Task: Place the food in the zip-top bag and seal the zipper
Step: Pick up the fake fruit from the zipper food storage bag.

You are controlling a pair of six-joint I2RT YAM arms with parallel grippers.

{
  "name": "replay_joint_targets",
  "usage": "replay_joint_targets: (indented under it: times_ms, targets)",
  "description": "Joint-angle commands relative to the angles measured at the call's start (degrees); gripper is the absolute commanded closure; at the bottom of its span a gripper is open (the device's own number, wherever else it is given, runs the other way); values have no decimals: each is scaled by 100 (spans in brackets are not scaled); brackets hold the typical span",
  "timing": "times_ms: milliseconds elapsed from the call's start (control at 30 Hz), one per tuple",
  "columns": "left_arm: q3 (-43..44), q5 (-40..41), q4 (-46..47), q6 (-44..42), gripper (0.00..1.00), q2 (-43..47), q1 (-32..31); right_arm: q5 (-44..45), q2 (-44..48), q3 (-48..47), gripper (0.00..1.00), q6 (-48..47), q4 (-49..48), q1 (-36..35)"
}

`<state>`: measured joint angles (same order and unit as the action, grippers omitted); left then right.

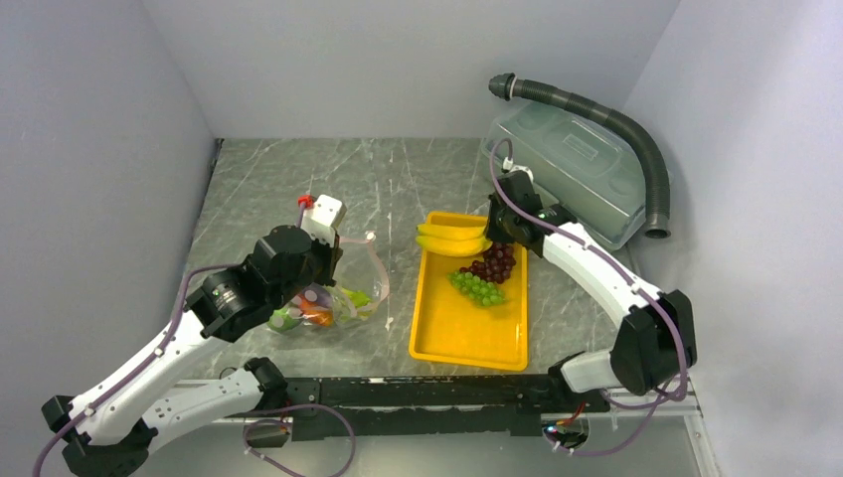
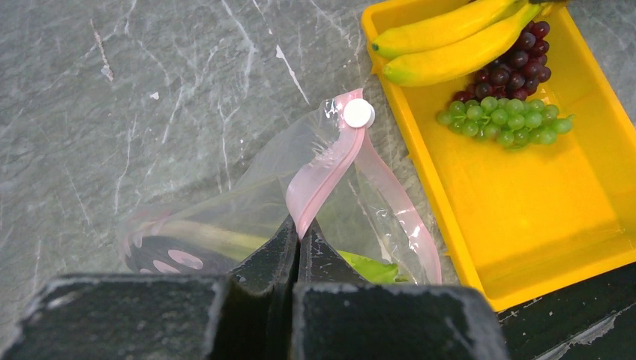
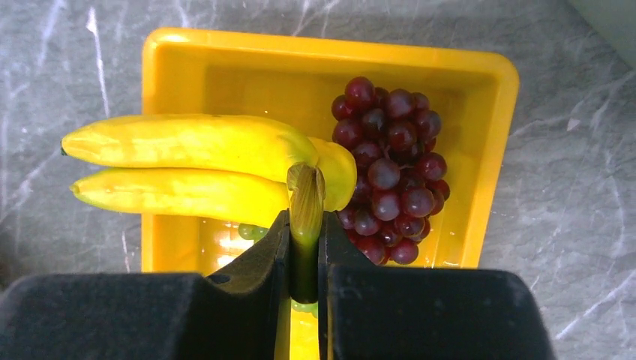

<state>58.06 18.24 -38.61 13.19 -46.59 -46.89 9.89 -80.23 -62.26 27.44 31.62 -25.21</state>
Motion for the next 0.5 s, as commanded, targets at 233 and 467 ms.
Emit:
replay_joint_targets:
  times_ms: [233,467]
  targets:
    - [13,30,247,78,100,-16,31,211,1256,-434,100,-246,31,-544]
    - [70,111,237,250,100,-107,33,842,1712,-707,100,-612,24,-1500]
